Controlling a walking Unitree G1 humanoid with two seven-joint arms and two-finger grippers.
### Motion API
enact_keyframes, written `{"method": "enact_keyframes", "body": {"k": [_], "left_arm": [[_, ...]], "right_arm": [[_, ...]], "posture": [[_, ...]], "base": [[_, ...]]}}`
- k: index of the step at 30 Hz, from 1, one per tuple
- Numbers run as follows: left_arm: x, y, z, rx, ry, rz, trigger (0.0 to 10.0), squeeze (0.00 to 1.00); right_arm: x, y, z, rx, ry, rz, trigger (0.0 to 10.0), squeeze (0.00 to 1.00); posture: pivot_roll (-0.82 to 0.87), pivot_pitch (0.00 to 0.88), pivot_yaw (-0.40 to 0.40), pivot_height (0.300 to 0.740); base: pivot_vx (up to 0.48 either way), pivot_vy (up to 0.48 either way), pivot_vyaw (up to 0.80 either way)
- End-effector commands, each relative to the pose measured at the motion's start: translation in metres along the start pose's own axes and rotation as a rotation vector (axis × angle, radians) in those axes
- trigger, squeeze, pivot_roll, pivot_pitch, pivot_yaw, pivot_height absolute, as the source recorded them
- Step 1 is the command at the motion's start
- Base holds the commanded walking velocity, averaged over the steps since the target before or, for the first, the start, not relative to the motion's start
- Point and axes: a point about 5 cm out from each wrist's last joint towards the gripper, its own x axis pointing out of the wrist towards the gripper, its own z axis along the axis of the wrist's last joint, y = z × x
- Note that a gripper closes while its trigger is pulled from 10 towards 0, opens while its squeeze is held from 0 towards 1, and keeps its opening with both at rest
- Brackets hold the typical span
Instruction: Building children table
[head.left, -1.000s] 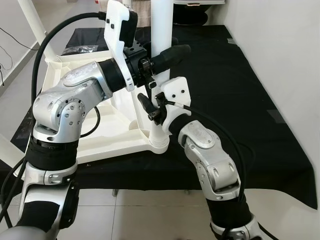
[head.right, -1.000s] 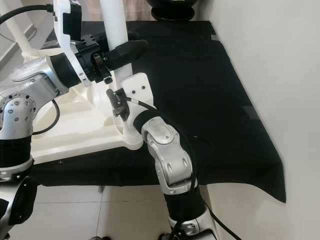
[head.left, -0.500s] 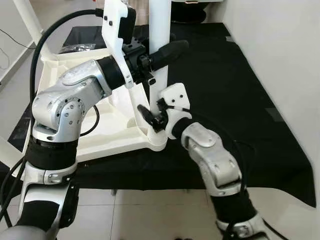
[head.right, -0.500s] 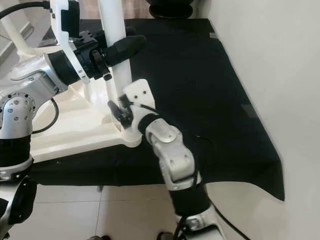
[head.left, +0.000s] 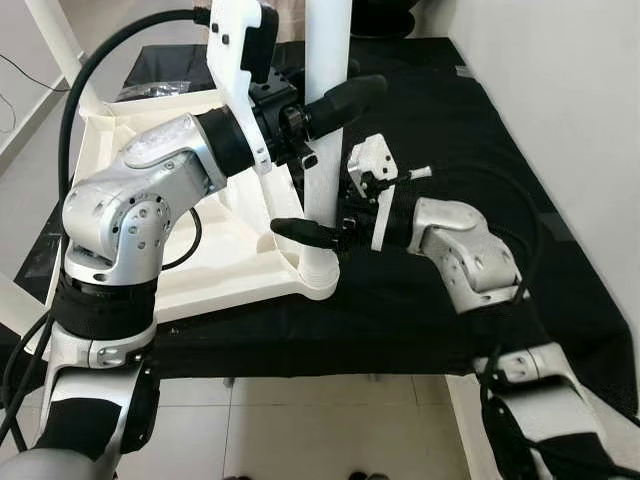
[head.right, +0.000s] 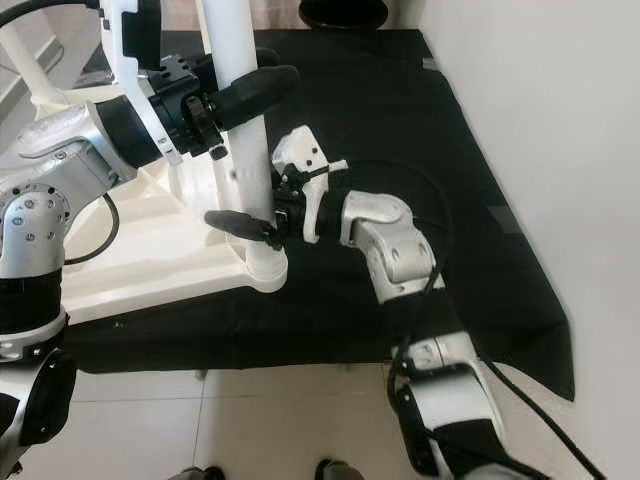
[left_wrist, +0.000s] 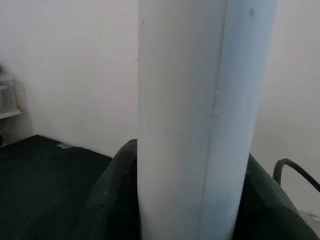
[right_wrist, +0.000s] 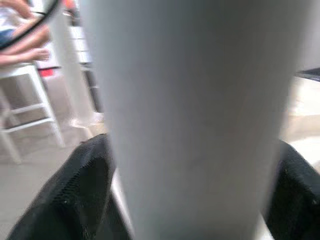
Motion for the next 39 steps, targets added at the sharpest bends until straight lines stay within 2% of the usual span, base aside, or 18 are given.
{"method": "enact_keyframes", "body": {"k": [1, 2, 3, 11, 16, 17, 18, 19, 25, 26, 27, 28, 29, 30, 31, 32, 35, 39], "left_arm": [[-0.001, 0.000, -0.007, -0.030, 0.039, -0.002, 0.0, 0.00], [-0.001, 0.000, -0.007, -0.030, 0.039, -0.002, 0.0, 0.00], [0.000, 0.000, -0.006, -0.030, 0.038, -0.002, 0.0, 0.00], [0.000, 0.000, -0.004, -0.032, 0.037, -0.001, 0.0, 0.00], [0.001, 0.002, -0.004, -0.049, 0.029, 0.012, 0.0, 0.00], [0.001, 0.003, -0.004, -0.057, 0.025, 0.021, 4.5, 1.00], [0.001, 0.003, -0.004, -0.057, 0.025, 0.021, 4.5, 1.00], [0.001, 0.004, -0.003, -0.058, 0.014, 0.032, 10.0, 1.00], [0.001, 0.004, -0.001, -0.062, 0.009, 0.032, 10.0, 1.00], [0.000, 0.005, 0.000, -0.056, 0.004, 0.048, 10.0, 0.00], [-0.001, 0.006, 0.000, -0.054, 0.002, 0.062, 10.0, 0.00], [-0.001, 0.006, 0.000, -0.054, 0.002, 0.062, 10.0, 0.00], [-0.002, 0.008, 0.001, -0.050, 0.001, 0.078, 10.0, 0.00], [-0.004, 0.010, 0.003, -0.056, -0.002, 0.092, 10.0, 0.00], [-0.004, 0.010, 0.003, -0.056, -0.002, 0.092, 10.0, 0.00], [-0.006, 0.011, 0.003, -0.060, -0.002, 0.095, 10.0, 0.00], [-0.006, 0.009, 0.000, -0.066, 0.007, 0.082, 10.0, 0.00], [-0.005, 0.007, -0.004, -0.066, 0.016, 0.070, 10.0, 0.00]], "right_arm": [[0.003, 0.001, 0.005, 0.009, -0.055, 0.096, 4.1, 0.00], [0.003, 0.001, 0.005, 0.009, -0.055, 0.096, 4.1, 0.00], [0.004, 0.003, 0.008, 0.017, -0.079, 0.159, 0.0, 0.00], [0.009, 0.003, 0.011, 0.002, -0.109, 0.298, 0.0, 0.00], [0.010, 0.001, 0.010, -0.007, -0.111, 0.299, 0.0, 0.00], [0.011, 0.001, 0.009, -0.011, -0.112, 0.297, 0.0, 0.00], [0.011, 0.001, 0.009, -0.011, -0.112, 0.297, 0.0, 0.00], [0.010, 0.000, 0.006, -0.022, -0.112, 0.271, 0.0, 0.00], [0.009, -0.001, 0.000, -0.043, -0.083, 0.200, 0.0, 0.00], [0.008, 0.001, -0.009, -0.044, -0.020, 0.097, 0.0, 0.00], [0.010, 0.003, -0.028, -0.014, 0.121, -0.125, 0.0, 0.00], [0.010, 0.003, -0.028, -0.014, 0.121, -0.125, 0.0, 0.00], [0.008, 0.000, -0.041, -0.001, 0.222, -0.464, 0.0, 0.00], [0.005, 0.016, -0.053, 0.043, 0.266, -0.637, 0.0, 0.00], [0.005, 0.016, -0.053, 0.043, 0.266, -0.637, 0.0, 0.00], [0.005, 0.032, -0.061, 0.108, 0.275, -0.732, 0.0, 0.00], [0.007, 0.045, -0.067, 0.166, 0.248, -0.781, 0.0, 0.00], [0.010, 0.039, -0.067, 0.162, 0.234, -0.792, 0.0, 0.00]], "posture": [[0.04, 0.217, -0.023, 0.740], [0.04, 0.217, -0.023, 0.740], [0.04, 0.223, -0.020, 0.740], [0.05, 0.234, -0.017, 0.740], [0.05, 0.233, -0.016, 0.740], [0.05, 0.231, -0.017, 0.740], [0.05, 0.231, -0.017, 0.740], [0.05, 0.230, -0.018, 0.740], [0.03, 0.228, -0.025, 0.740], [0.03, 0.226, -0.039, 0.740], [0.04, 0.215, -0.063, 0.740], [0.04, 0.215, -0.063, 0.740], [0.04, 0.215, -0.063, 0.740], [0.04, 0.215, -0.058, 0.740], [0.04, 0.215, -0.058, 0.740], [0.02, 0.219, -0.048, 0.740], [0.01, 0.205, -0.042, 0.740], [0.00, 0.190, -0.050, 0.740]], "base": [[0.000, 0.000, 0.00], [0.000, 0.000, 0.00], [0.000, 0.000, 0.00], [0.000, 0.000, 0.00], [0.000, 0.000, 0.00], [0.000, 0.000, 0.00], [0.000, 0.000, 0.00], [0.000, 0.000, 0.00], [0.000, 0.000, 0.00], [0.000, 0.000, 0.00], [0.000, 0.000, 0.00], [0.000, 0.000, 0.00], [0.000, 0.000, 0.00], [0.000, 0.000, 0.00], [0.000, 0.000, 0.00], [0.000, 0.000, 0.00], [0.000, 0.000, 0.00], [0.000, 0.000, 0.00]]}}
